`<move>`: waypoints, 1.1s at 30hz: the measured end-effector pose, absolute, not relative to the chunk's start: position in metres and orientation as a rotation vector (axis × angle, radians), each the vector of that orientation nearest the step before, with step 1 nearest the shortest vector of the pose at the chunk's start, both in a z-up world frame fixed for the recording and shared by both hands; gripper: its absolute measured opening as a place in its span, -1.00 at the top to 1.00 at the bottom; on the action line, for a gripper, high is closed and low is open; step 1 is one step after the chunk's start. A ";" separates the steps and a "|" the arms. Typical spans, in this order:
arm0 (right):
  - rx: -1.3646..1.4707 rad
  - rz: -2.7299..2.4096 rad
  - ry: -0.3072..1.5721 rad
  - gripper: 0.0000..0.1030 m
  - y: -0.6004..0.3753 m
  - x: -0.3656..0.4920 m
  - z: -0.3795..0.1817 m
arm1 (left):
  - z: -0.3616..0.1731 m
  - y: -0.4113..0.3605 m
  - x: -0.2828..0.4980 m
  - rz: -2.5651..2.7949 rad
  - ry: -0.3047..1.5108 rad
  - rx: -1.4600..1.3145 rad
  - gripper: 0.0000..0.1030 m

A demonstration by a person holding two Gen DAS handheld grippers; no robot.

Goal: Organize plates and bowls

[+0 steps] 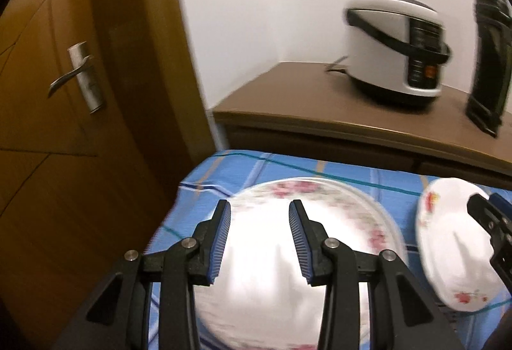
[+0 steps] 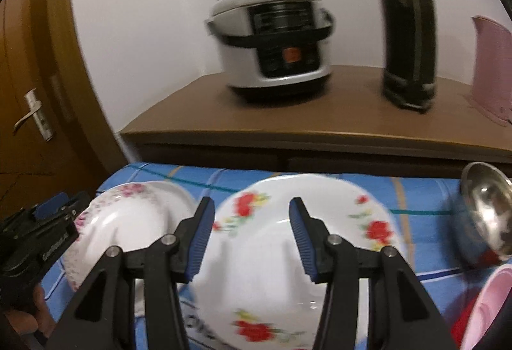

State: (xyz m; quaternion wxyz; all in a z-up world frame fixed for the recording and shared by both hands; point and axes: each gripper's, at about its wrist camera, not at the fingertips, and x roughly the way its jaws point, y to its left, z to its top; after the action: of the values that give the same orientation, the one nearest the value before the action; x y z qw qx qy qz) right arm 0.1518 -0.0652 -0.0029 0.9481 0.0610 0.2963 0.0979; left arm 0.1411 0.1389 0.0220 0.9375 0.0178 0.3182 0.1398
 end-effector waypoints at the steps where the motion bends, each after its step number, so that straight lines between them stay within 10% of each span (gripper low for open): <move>1: 0.130 0.188 0.602 0.04 -0.072 0.152 -0.002 | 0.022 0.132 0.142 0.271 0.651 0.038 0.20; 24: 0.198 -0.017 0.699 -0.03 -0.153 0.149 -0.032 | -0.002 0.036 0.170 -0.091 0.772 0.003 0.20; 33: 0.175 -0.004 0.752 0.34 -0.147 0.159 -0.041 | -0.018 0.029 0.184 -0.125 0.821 0.013 0.20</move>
State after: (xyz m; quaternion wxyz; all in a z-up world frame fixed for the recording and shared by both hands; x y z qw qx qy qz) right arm 0.1590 -0.1474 -0.0408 0.9263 0.0855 0.3669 -0.0017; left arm 0.1836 0.0295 -0.0182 0.9150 0.0062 0.3988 -0.0606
